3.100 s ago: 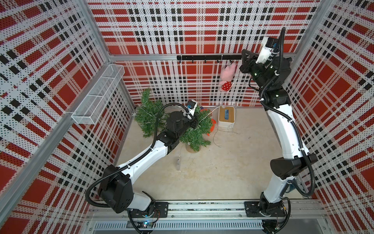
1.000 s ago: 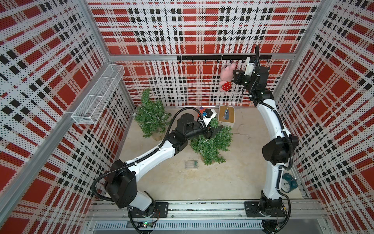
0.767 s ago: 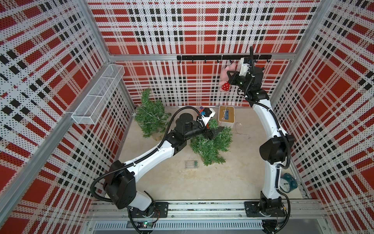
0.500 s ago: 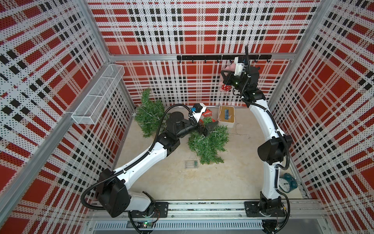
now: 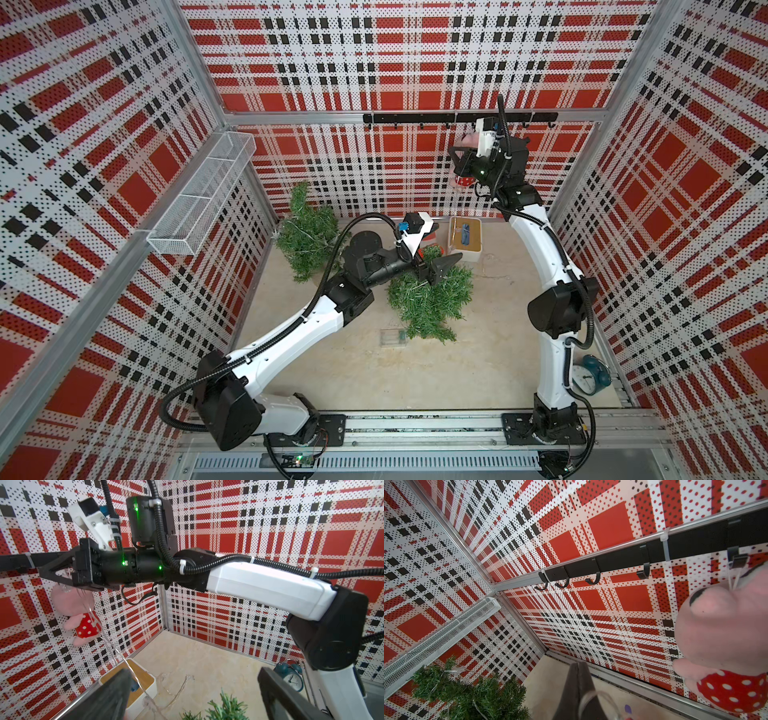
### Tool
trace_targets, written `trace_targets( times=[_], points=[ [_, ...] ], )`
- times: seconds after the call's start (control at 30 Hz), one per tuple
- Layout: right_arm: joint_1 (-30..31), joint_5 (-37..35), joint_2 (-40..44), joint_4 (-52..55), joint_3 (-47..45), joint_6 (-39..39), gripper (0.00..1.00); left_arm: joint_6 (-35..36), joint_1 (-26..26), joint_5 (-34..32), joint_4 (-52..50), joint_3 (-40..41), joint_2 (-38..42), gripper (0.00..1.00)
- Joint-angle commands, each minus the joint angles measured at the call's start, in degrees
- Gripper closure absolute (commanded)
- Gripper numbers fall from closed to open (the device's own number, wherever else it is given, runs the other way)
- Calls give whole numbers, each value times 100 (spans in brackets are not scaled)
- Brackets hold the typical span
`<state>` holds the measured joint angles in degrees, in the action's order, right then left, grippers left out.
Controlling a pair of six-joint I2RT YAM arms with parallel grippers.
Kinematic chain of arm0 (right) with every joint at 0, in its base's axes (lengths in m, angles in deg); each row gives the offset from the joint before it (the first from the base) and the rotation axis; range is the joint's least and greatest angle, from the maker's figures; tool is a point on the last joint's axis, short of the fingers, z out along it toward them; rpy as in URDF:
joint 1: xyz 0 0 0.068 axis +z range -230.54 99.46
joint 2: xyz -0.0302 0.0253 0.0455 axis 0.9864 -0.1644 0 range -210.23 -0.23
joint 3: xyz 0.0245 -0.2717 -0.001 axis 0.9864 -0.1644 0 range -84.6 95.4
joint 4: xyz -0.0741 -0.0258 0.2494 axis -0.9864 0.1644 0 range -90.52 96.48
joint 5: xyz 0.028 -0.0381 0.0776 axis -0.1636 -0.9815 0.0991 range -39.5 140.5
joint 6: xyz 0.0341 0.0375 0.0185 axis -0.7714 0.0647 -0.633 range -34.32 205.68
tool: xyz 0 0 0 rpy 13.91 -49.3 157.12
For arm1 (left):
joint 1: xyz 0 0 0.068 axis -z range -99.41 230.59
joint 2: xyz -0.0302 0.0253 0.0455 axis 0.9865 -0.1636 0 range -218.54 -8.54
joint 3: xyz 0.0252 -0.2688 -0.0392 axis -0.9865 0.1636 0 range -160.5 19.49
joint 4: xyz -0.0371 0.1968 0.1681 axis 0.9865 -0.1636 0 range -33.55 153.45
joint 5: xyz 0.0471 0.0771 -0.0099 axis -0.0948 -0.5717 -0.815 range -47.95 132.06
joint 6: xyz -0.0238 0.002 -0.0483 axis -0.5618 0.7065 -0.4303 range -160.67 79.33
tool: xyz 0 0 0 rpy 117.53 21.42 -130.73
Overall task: Wrap string light around the christmas tree
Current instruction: Wrap the light string around the Christmas tree.
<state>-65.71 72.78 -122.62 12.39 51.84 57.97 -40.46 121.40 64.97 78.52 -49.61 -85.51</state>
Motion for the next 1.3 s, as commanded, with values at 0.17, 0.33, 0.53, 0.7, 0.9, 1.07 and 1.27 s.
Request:
trace_targets(
  times=[0.17,0.33,0.53,0.7,0.9,1.07,1.27],
  points=[
    [35,225,70,45,185,92,100,-283,-348,69,71,-329,472,2],
    [104,516,105,124,315,96,100,-824,-1296,-310,364,-148,457,6],
    [243,798,131,90,452,-3,100,-799,-1894,-454,185,-686,-716,9],
    [412,957,170,39,515,-119,100,-653,-1938,-376,709,-763,-1734,1],
    [590,1171,223,-75,604,-248,100,-709,-1797,-123,1492,-710,-2633,0],
    [713,1236,313,-122,618,-290,100,-633,-1493,200,2289,-422,-3096,2],
    [786,1321,483,-137,562,-331,100,-794,-1224,355,2653,-1020,-3854,1]
  ],
)
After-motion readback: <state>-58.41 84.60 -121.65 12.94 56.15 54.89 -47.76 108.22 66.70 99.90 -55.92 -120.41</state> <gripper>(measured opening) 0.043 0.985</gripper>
